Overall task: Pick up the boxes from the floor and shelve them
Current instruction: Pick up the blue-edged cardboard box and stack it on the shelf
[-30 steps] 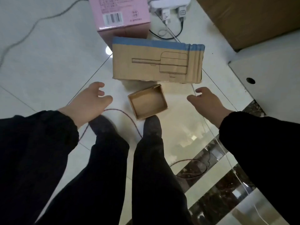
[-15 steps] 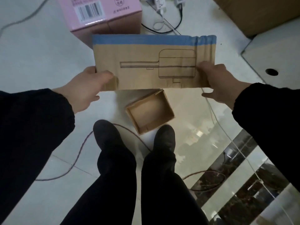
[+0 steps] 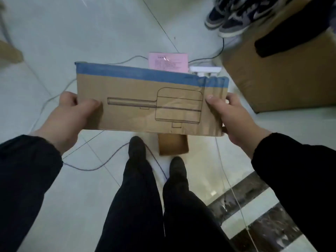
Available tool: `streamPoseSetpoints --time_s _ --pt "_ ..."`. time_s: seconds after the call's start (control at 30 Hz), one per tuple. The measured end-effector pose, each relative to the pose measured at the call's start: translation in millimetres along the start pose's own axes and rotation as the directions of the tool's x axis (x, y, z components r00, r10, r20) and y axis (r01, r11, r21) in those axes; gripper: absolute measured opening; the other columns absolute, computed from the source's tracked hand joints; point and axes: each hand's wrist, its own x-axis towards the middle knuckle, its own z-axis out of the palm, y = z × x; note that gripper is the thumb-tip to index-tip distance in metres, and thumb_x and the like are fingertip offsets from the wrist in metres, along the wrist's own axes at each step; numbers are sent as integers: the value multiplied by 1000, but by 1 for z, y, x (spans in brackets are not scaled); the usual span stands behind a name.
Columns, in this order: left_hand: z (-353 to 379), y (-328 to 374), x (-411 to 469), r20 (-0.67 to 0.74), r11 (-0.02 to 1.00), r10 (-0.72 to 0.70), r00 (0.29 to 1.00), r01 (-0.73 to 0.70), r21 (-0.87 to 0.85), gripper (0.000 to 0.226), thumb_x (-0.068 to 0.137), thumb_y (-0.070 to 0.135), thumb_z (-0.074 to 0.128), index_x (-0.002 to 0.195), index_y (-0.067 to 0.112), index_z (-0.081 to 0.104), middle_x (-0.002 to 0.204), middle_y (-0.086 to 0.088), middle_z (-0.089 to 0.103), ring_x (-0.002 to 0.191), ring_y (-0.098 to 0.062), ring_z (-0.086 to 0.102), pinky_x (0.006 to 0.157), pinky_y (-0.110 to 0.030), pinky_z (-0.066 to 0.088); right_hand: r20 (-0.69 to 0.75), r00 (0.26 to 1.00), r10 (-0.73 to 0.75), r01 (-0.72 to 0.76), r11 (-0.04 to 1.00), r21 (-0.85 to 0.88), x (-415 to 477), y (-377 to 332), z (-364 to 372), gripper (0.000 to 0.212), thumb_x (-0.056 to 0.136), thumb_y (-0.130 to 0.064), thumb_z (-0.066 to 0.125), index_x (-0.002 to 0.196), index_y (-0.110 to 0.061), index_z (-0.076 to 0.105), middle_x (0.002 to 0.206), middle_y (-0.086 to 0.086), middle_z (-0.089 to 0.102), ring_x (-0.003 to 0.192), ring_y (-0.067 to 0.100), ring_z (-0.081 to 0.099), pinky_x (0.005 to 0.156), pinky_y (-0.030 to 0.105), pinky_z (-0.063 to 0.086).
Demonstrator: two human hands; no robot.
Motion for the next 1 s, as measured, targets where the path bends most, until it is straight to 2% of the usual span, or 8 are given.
streamPoseSetpoints --time_s 0.23,0.33,0.43,0.5,0.6,0.77,0.9,1.0 --pt "-189 47 -224 -267 940 92 959 -173 -295 72 74 47 80 135 19 56 124 -1 68 113 -25 66 85 -44 57 371 864 -340 391 918 -69 -193 -163 45 85 61 -65 84 135 -37 54 125 -10 69 111 14 69 95 41 57" --pt "-256 39 -324 -439 910 98 893 -259 -325 52 86 43 75 130 23 55 120 5 71 111 -21 67 90 -50 57 505 741 -443 534 845 -42 -287 -202 89 79 69 -58 83 138 -35 53 122 -12 71 110 10 70 96 40 57" --pt "-314 10 -417 -624 882 48 780 -326 -340 83 64 61 81 129 27 43 125 4 66 107 -18 67 90 -63 53 629 598 -497 643 766 -6 -373 -221 134 81 68 -56 87 138 -35 53 123 -8 72 110 15 71 95 45 57" --pt "-342 -13 -477 -706 849 44 707 -398 -346 97 60 60 85 138 26 39 131 1 63 111 -16 66 91 -50 57 687 500 -527 703 711 34 -432 -225 166 77 69 -55 86 136 -38 53 122 -10 72 109 14 71 92 45 59" --pt "-373 -57 -564 -794 796 17 608 -489 -357 87 61 49 84 137 30 45 126 6 67 113 -10 65 96 -38 53 755 365 -545 767 636 88 -520 -213 208 74 68 -53 82 135 -43 53 119 -16 72 106 8 71 89 41 60" --pt "-410 -137 -713 -908 782 -124 400 -524 -337 94 44 71 90 126 49 50 119 16 70 113 -9 66 100 -44 52 836 149 -527 799 562 212 -649 -166 268 70 61 -58 83 125 -49 56 119 -15 72 110 12 70 95 48 57" --pt "-413 -182 -813 -955 771 -188 232 -568 -289 89 49 67 90 126 51 49 119 19 70 115 -8 65 103 -42 49 867 -41 -497 808 494 321 -742 -128 299 46 71 -45 84 105 -63 58 111 -22 73 104 8 71 96 48 56" --pt "-406 -200 -869 -962 769 -241 128 -579 -270 88 54 64 88 131 51 48 119 21 70 114 -7 66 102 -43 50 869 -157 -469 827 418 375 -795 -114 313 53 71 -51 81 115 -62 54 113 -24 72 107 8 69 99 48 54"
